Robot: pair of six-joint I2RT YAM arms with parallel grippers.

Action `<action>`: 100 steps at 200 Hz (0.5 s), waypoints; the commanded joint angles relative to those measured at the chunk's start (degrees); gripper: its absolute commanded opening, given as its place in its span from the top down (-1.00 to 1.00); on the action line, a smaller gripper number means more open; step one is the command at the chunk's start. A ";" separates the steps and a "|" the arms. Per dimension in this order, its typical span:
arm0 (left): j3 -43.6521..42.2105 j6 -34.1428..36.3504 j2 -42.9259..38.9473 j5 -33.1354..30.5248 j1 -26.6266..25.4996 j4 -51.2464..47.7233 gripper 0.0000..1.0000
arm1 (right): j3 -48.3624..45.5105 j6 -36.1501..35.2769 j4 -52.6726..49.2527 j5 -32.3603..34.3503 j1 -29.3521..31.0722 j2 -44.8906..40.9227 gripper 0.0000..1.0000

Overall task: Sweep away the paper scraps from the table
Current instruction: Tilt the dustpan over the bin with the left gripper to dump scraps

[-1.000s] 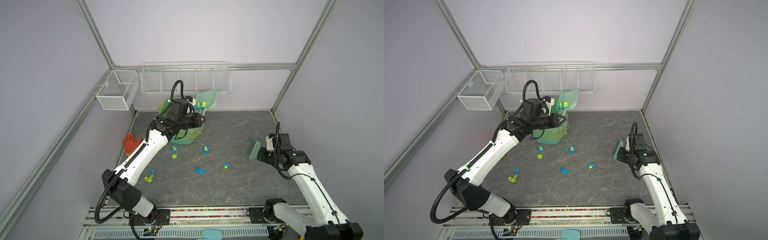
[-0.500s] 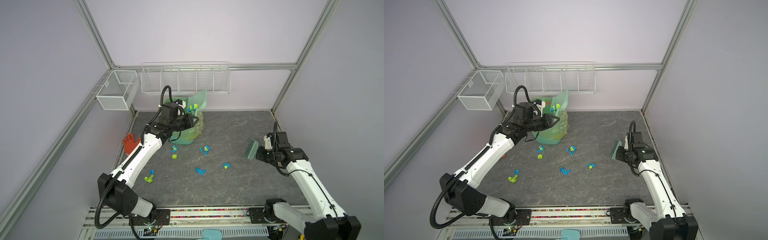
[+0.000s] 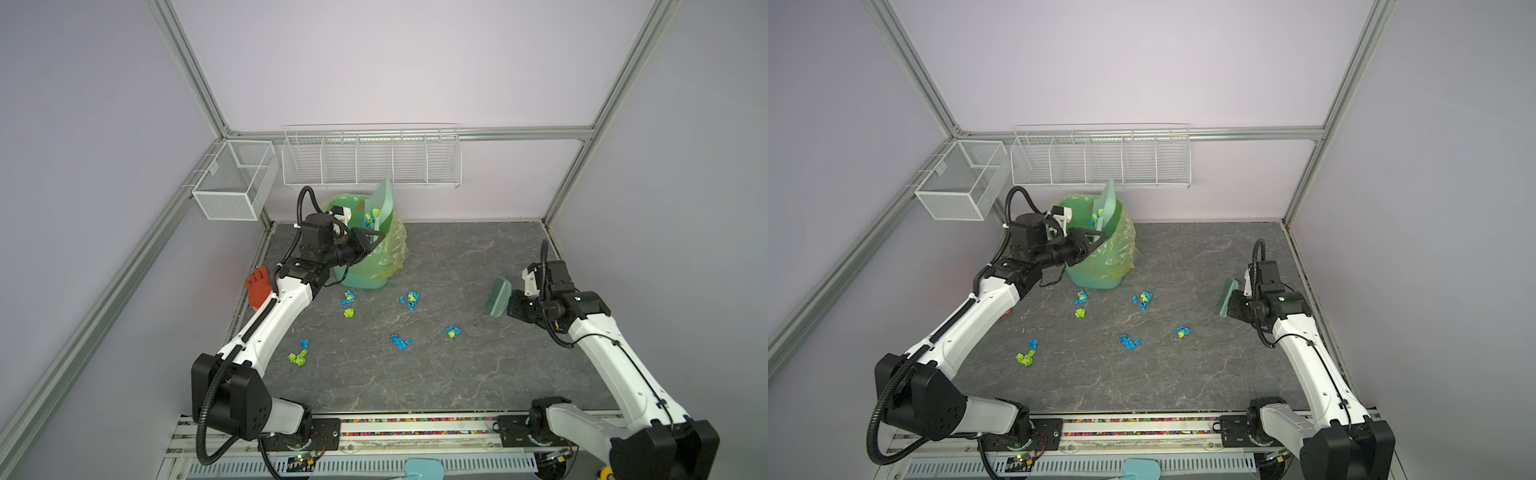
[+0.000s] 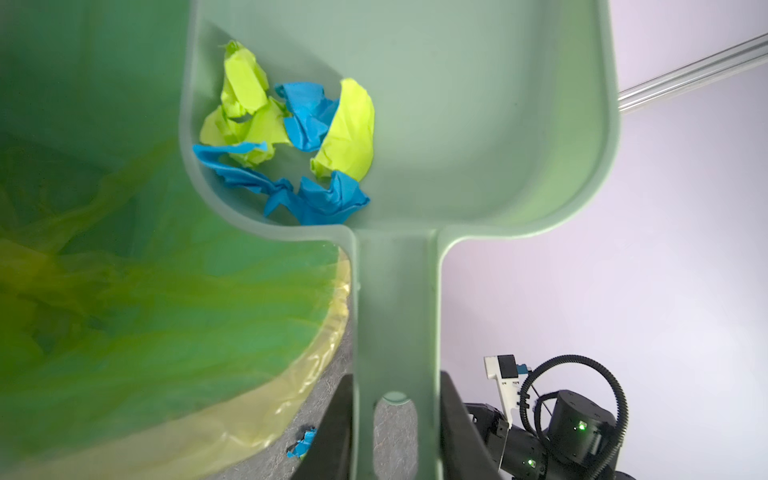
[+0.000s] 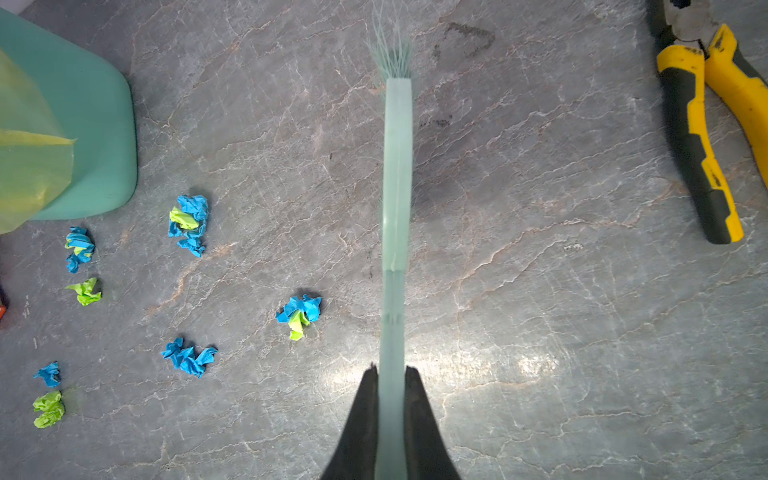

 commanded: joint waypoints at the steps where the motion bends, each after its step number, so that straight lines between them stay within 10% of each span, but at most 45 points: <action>1: -3.13 -8.59 -0.86 5.28 1.39 11.23 1.00 | 1.57 0.69 1.12 0.39 0.55 -0.07 0.86; 100: -15.46 -48.88 6.71 13.35 7.13 63.48 1.00 | 3.41 1.24 0.68 1.64 2.36 1.90 0.86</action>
